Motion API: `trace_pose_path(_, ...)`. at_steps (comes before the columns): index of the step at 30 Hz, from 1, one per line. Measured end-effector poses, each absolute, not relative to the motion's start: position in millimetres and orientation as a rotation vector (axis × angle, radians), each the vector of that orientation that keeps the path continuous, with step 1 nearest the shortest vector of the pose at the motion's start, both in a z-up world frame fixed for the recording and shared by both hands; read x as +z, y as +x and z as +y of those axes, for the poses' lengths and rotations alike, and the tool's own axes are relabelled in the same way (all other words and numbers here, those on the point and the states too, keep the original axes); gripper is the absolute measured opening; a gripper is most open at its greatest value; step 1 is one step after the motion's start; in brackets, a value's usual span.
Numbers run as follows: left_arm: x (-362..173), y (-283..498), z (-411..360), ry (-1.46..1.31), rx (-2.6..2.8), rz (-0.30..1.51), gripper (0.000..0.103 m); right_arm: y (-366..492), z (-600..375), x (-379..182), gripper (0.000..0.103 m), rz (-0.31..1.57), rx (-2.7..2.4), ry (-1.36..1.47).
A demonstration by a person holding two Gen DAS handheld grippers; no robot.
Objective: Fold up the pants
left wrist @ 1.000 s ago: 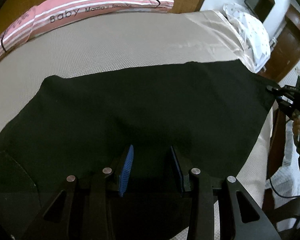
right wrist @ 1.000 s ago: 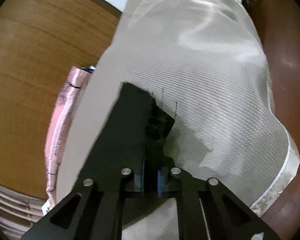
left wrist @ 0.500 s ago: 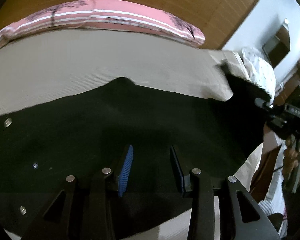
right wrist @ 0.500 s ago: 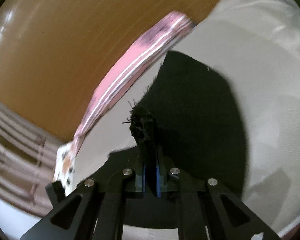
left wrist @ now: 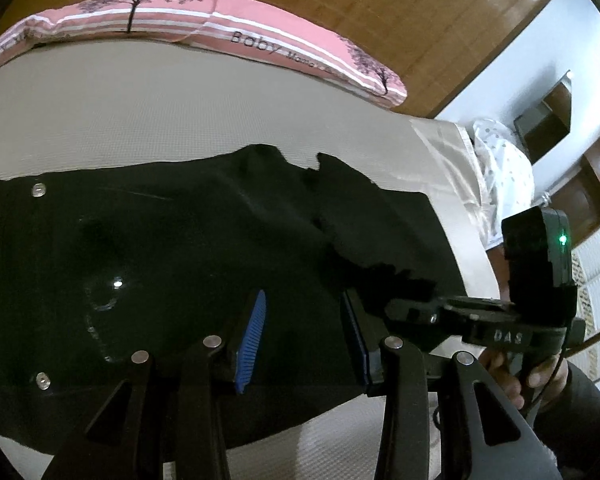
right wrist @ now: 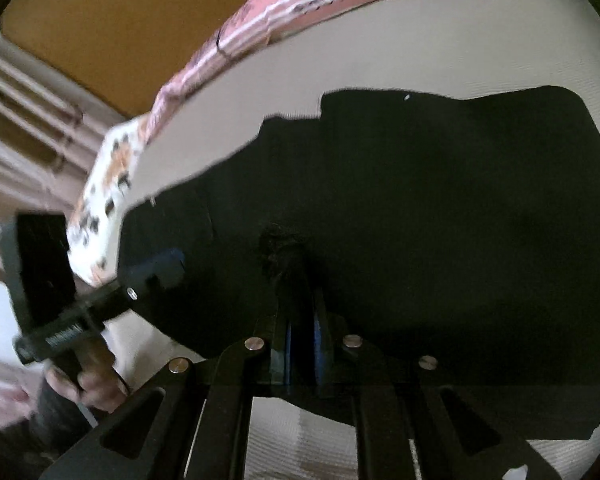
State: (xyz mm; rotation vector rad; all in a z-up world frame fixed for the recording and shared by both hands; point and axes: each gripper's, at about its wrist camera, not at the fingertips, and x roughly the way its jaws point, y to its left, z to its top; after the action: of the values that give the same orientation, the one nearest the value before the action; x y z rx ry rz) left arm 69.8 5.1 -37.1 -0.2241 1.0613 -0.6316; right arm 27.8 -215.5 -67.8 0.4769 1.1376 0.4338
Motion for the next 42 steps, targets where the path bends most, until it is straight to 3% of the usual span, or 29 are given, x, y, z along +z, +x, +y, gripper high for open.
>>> trace_pose_path(3, -38, 72, -1, -0.240, -0.659, 1.075, 0.041, 22, -213, -62, 0.039, 1.156, 0.489, 0.488)
trace_pose_path(7, -39, 76, -7, -0.275, -0.707, 1.109, 0.041, 14, -225, -46, 0.044, 1.092, 0.466, 0.528)
trace_pose_path(16, -67, 99, -31, -0.434, -0.765, 1.301, 0.041, 1, -307, -43, 0.047, 0.901, 0.225, 0.746)
trace_pose_path(30, -96, 109, -54, -0.530, -0.783, 1.385, 0.040, -2, -339, -55, 0.047, 0.868, 0.188, 0.846)
trace_pose_path(31, -95, 108, -53, -0.531, -0.778, 1.381, 0.034, -1, -338, -55, 0.047, 0.869, 0.190, 0.844)
trace_pose_path(32, -95, 106, -53, -0.526, -0.771, 1.379, 0.017, -1, -338, -55, 0.047, 0.868, 0.189, 0.847)
trace_pose_path(33, -96, 105, -54, -0.508, -0.750, 1.384, 0.010, 0, -337, -55, 0.047, 0.868, 0.191, 0.849)
trace_pose_path(42, -68, 84, -53, -0.418, -0.703, 1.320, 0.005, 1, -342, -62, 0.047, 0.901, 0.125, 0.839)
